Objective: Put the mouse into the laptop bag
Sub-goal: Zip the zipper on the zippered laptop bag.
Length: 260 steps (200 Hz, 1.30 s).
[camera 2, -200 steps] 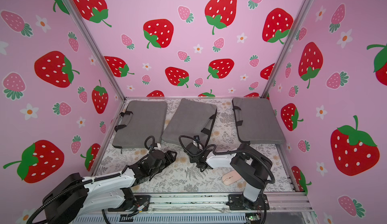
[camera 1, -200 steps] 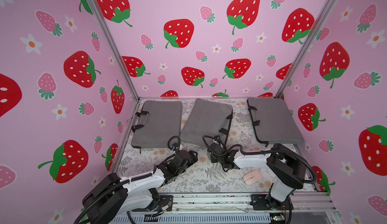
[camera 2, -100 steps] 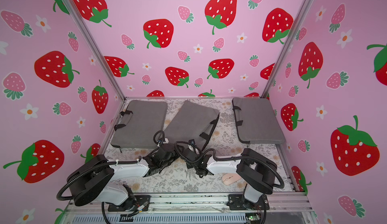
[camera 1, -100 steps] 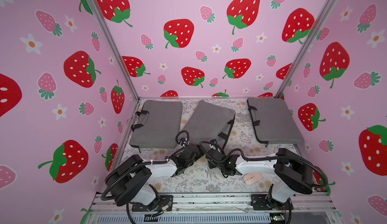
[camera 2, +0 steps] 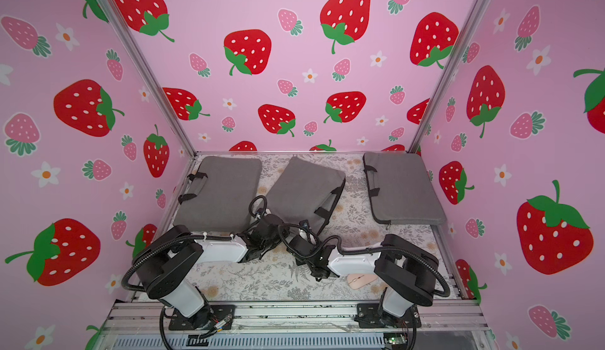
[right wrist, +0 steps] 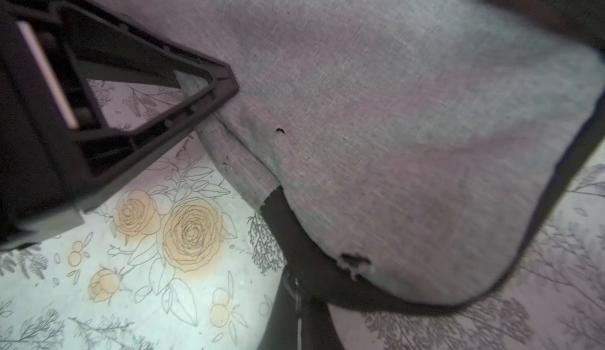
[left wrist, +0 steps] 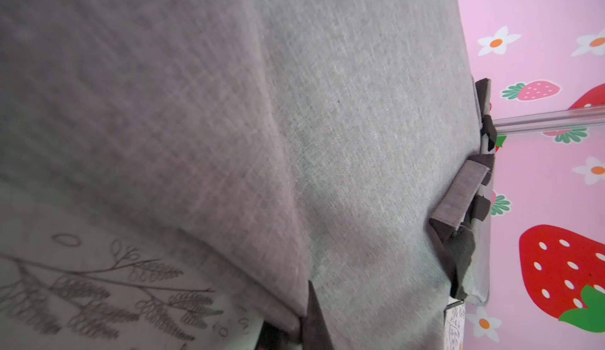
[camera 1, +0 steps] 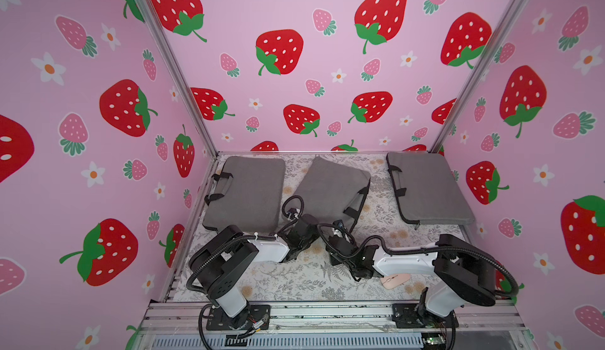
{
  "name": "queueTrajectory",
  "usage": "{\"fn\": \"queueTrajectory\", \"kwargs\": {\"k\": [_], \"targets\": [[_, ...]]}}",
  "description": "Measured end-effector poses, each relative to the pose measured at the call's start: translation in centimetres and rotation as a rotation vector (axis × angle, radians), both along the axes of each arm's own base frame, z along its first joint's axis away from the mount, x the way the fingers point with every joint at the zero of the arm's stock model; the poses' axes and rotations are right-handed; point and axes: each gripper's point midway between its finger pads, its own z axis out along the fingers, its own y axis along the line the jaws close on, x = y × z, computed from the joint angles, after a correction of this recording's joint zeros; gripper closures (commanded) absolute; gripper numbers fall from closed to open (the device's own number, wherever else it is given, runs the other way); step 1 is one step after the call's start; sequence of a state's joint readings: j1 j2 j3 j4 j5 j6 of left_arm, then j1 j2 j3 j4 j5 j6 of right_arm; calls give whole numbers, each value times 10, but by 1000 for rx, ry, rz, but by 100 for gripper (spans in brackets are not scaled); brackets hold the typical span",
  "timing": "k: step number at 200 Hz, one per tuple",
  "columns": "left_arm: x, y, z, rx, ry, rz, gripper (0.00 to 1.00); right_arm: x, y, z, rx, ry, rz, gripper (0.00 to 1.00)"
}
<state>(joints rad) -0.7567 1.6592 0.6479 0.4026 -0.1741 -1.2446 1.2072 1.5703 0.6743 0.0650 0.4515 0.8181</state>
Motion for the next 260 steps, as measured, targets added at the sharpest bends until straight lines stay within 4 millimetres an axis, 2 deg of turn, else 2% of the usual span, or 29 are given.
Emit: {"fn": "queueTrajectory", "kwargs": {"k": [47,69,123,164,168,171,179,194,201,214,236,249,260], "targets": [[5,0,8,36,-2,-24,100,18,-48,3,21,-1,-116,100],[8,0,10,27,2,-36,100,30,-62,1,34,18,-164,100],[24,2,17,50,32,-65,100,32,-54,10,73,13,-125,100],[55,-3,18,62,63,-106,100,31,-41,8,63,6,-96,100],[57,-4,18,61,65,-108,96,31,-38,6,57,9,-93,100],[60,-3,18,64,63,-110,87,31,-36,5,55,12,-91,100],[66,-3,18,68,61,-113,72,32,-31,3,47,18,-84,100],[76,4,18,82,56,-94,49,34,-23,0,38,27,-74,100],[80,8,18,85,52,-79,41,34,-19,-1,34,31,-68,100],[84,14,21,87,46,-60,36,35,-14,-3,24,38,-57,100],[86,18,29,70,25,-45,36,38,-6,-5,6,45,-39,100],[77,18,34,39,8,-49,36,39,0,-6,-1,49,-28,100],[62,18,35,9,1,-53,36,41,5,-7,-7,52,-16,100]]}}
